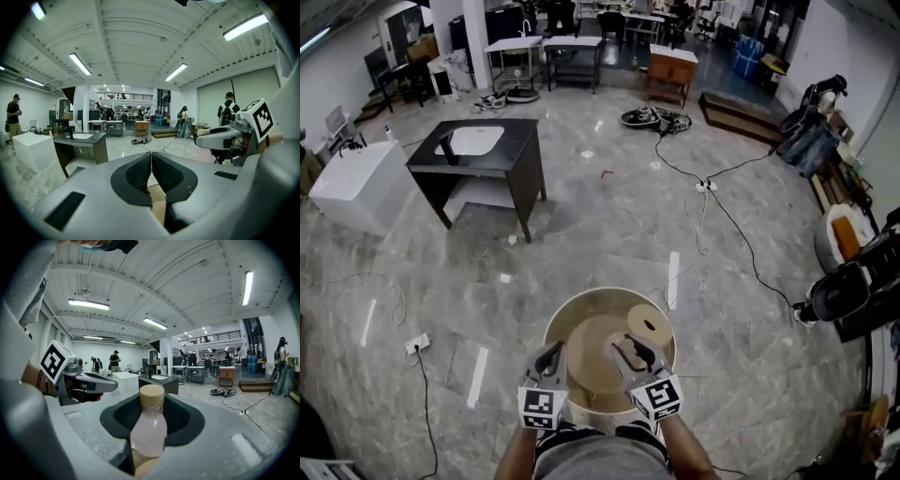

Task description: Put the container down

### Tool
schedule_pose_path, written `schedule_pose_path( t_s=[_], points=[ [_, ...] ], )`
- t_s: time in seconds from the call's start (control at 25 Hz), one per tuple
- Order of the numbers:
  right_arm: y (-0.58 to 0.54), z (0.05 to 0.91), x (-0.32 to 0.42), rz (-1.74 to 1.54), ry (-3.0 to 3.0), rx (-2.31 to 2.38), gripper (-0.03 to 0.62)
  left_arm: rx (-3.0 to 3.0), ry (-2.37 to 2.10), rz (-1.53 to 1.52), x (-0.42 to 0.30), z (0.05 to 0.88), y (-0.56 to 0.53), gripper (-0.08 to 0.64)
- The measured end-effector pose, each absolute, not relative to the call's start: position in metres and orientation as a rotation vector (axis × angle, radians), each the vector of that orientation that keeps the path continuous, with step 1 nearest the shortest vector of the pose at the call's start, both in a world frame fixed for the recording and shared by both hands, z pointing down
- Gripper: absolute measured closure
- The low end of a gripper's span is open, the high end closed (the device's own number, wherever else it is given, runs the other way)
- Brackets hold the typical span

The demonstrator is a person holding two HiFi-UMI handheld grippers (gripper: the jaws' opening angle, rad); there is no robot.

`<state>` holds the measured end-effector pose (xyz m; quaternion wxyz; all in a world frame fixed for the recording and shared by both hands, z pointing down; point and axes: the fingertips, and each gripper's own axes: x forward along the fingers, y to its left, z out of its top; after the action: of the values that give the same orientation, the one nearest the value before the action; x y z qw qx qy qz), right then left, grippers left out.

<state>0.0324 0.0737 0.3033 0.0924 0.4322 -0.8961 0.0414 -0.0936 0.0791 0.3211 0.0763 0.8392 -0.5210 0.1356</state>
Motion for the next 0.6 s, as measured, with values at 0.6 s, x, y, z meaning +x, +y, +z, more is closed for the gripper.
schedule_pose_path(
  t_s=[0.6],
  points=[
    [0.011,0.344,0.019,0.125,-2.555,1.452,0.456,2.608,-1.337,0.439,-0.1,0.382,-0.008,0.54]
  ],
)
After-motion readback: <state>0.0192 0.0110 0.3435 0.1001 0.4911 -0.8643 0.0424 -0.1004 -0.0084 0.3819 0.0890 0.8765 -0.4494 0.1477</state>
